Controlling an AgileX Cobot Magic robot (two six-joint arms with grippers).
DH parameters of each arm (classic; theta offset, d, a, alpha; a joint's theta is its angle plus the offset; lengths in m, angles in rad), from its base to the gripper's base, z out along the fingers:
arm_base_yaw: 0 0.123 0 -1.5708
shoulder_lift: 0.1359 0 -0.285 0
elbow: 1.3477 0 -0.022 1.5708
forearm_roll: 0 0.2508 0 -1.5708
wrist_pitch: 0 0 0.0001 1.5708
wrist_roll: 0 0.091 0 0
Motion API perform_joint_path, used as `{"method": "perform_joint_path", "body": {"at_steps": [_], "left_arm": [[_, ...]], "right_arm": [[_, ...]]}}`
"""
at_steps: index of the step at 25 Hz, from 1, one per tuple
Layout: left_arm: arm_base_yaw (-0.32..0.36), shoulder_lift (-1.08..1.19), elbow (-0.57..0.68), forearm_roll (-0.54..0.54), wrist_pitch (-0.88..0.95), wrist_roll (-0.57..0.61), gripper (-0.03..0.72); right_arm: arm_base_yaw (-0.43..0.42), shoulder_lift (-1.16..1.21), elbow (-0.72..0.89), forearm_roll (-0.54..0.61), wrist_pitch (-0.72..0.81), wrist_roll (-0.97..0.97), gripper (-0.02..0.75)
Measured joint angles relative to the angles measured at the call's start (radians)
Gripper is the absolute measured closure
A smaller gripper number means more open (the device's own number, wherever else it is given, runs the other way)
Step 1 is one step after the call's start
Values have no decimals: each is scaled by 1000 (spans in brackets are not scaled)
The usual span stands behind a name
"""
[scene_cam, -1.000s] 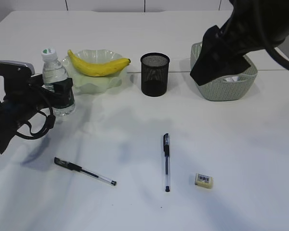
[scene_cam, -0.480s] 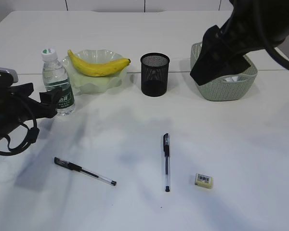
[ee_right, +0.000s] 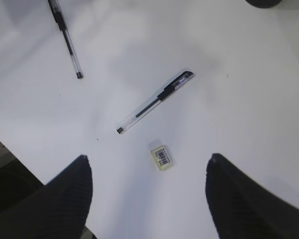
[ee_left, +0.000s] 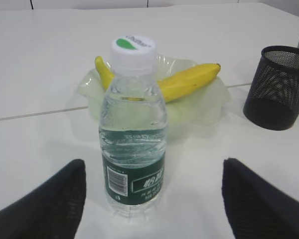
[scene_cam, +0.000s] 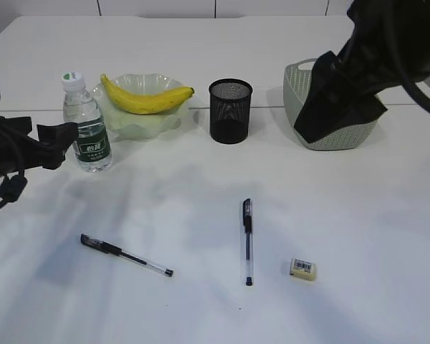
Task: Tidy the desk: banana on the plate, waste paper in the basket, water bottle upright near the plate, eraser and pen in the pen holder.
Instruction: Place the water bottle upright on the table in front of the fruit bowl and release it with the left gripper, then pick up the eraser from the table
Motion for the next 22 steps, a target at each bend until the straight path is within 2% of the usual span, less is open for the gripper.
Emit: {"method": "perform_joint_path", "body": {"at_steps": [17, 22], "left_arm": [[0, -525, -8, 30, 672, -78, 98], [0, -639, -16, 30, 815, -81, 99]], "right_arm": [[0, -2, 7, 0, 55, -4, 216], [0, -52, 74, 0, 55, -5, 216]]}}
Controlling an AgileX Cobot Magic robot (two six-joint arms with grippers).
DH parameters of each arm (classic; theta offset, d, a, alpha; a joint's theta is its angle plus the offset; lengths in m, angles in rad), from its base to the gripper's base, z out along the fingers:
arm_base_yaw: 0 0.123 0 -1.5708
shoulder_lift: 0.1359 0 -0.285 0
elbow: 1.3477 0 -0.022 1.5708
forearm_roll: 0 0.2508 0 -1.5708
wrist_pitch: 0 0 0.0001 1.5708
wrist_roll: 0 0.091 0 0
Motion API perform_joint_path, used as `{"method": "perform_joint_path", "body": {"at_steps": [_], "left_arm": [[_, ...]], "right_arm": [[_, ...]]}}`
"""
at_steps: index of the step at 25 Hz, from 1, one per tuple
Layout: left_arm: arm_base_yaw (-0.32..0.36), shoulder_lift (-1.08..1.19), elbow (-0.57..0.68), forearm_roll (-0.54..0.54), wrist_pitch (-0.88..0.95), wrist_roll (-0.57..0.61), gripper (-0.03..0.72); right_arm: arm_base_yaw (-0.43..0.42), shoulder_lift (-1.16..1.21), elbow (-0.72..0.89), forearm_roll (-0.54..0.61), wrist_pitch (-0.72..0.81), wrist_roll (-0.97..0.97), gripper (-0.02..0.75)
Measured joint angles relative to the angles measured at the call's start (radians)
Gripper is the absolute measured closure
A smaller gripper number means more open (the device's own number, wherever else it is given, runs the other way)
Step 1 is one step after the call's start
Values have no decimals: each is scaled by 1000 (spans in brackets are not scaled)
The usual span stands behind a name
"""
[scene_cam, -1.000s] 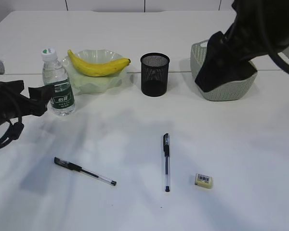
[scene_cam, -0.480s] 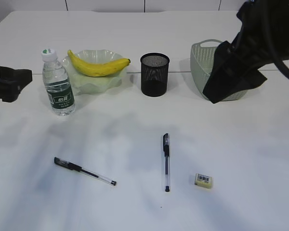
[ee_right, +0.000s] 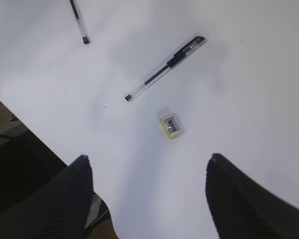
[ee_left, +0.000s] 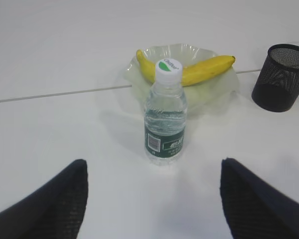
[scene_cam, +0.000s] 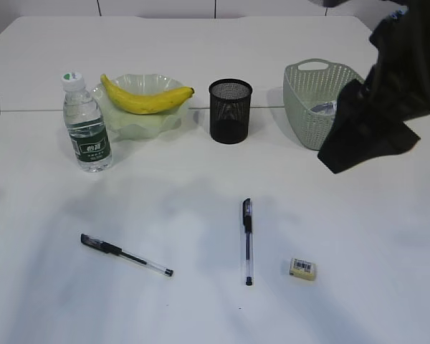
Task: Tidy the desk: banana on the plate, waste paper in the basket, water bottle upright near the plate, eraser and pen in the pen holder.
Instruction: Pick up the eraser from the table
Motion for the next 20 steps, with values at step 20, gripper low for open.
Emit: {"method": "perform_joint_path", "body": {"at_steps": [20], "left_arm": [[0, -73, -29, -33, 392, -2, 109]], "right_arm": [[0, -99, 325, 0, -114, -17, 216]]}}
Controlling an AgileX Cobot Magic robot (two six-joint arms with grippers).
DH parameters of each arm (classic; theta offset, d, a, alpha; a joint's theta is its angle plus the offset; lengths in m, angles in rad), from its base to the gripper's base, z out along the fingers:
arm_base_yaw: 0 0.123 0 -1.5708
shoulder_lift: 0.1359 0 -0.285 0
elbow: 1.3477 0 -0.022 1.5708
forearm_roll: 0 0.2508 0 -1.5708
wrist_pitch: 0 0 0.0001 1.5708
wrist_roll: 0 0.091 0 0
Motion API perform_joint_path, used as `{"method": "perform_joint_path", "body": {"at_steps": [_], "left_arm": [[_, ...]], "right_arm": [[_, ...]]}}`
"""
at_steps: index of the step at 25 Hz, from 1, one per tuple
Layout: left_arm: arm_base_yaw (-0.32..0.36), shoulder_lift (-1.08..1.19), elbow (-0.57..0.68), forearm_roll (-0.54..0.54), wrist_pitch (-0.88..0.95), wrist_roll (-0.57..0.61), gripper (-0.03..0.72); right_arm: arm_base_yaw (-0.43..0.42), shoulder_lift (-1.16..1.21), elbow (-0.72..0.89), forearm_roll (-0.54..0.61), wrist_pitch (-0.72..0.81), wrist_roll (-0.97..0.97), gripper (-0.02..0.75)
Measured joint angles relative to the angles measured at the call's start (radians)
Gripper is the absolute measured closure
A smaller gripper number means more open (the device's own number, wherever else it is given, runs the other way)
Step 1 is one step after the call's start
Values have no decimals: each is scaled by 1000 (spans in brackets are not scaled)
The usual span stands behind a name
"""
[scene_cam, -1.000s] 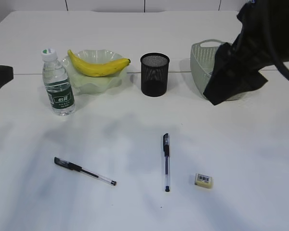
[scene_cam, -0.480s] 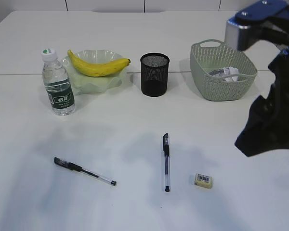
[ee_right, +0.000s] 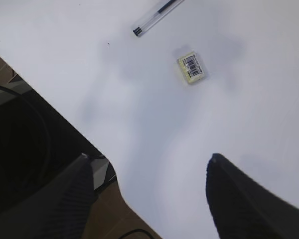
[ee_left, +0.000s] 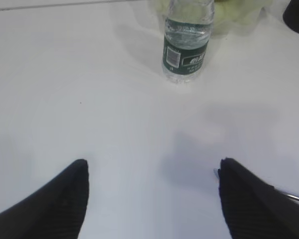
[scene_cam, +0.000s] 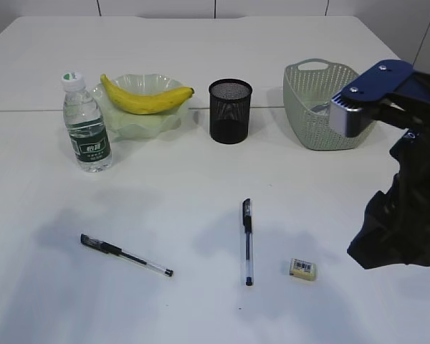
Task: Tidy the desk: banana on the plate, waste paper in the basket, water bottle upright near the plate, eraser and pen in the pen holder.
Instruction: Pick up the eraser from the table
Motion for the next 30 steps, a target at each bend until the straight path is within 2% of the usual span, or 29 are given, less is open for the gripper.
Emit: {"method": "perform_joint_path", "body": {"at_steps": [5, 12, 20, 30], "left_arm": [[0, 0, -98, -14, 195, 16, 109], [0, 0, -211, -202, 372, 199, 109], [0, 4, -223, -228, 440, 293, 134], [0, 4, -223, -229, 446, 301, 149]], "right_arm": [[0, 0, 8, 0, -42, -20, 216], [0, 0, 13, 0, -65, -37, 217], [0, 0, 59, -4, -89, -78, 216], [0, 96, 59, -9, -110, -89, 217]]}}
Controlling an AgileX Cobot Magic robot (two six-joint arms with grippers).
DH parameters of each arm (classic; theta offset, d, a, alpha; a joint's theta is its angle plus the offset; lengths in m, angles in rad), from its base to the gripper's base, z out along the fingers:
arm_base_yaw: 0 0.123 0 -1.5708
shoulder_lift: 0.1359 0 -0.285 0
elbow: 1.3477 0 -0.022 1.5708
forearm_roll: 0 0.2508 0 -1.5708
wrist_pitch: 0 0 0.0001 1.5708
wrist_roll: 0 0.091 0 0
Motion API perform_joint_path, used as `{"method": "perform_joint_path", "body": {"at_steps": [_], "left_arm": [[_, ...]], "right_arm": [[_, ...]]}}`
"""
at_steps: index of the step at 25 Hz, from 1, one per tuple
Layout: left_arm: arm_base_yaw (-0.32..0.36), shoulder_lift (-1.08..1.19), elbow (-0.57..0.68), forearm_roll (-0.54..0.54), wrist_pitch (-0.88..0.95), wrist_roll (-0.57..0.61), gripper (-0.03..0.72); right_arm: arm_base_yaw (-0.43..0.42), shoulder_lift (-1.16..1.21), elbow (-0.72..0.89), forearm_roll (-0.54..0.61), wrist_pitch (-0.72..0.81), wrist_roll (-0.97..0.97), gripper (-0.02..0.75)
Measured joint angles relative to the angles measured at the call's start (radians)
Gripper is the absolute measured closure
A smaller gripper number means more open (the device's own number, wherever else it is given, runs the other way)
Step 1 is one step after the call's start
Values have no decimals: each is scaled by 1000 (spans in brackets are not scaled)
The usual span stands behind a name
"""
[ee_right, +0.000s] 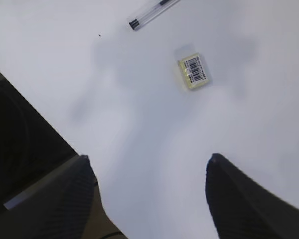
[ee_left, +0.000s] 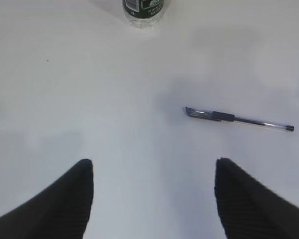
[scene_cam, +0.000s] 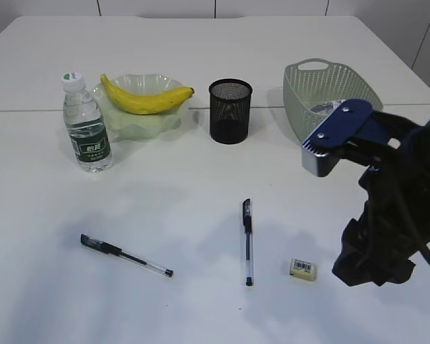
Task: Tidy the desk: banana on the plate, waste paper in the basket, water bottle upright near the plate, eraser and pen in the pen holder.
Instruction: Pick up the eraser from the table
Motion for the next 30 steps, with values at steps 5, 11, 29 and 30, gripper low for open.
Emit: {"method": "perform_joint_path", "body": {"at_steps": [5, 11, 29, 30], "left_arm": [[0, 0, 0, 3, 2, 0, 158], [0, 0, 0, 3, 2, 0, 160], [0, 0, 0, 6, 2, 0, 162], [0, 0, 0, 6, 2, 0, 162]], "right_arm": [[0, 85, 0, 0, -14, -65, 217], [0, 177, 0, -1, -78, -154, 232], [0, 351, 0, -27, -281, -338, 279], [0, 359, 0, -38, -290, -340, 280]]}}
